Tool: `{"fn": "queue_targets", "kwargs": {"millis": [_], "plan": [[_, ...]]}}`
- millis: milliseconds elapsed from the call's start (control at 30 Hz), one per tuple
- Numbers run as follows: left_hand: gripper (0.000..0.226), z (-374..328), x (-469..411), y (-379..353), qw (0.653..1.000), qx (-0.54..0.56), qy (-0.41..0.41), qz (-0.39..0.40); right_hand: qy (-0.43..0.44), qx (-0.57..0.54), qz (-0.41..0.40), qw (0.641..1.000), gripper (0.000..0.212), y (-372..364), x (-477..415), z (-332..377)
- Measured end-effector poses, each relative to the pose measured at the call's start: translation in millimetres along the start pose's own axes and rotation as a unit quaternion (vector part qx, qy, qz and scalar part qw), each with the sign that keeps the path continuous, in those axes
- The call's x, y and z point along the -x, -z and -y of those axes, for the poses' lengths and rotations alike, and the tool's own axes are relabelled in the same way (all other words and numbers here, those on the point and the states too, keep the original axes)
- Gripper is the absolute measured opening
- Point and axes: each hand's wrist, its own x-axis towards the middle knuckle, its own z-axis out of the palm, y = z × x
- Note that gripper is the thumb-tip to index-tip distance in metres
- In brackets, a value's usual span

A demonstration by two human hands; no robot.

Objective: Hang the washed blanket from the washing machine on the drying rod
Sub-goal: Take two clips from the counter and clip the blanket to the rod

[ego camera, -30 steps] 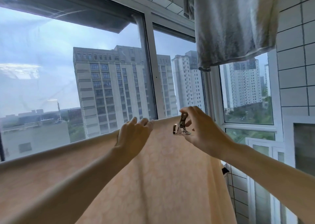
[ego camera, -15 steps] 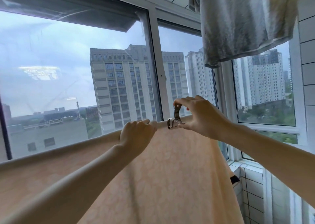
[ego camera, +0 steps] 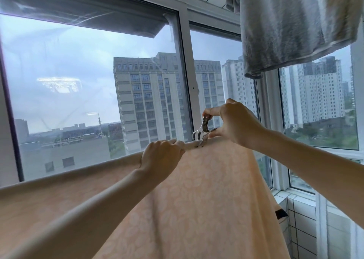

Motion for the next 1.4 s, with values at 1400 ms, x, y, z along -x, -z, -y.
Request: {"fn": "queue_targets", "kwargs": {"millis": [1400], "plan": [[0.024,93.1,92.9,82.1,0.996,0.063,0.053,0.033,0.064,-0.01,0.074,0.995,0.05,-24.5,0.1,127.5]]}}
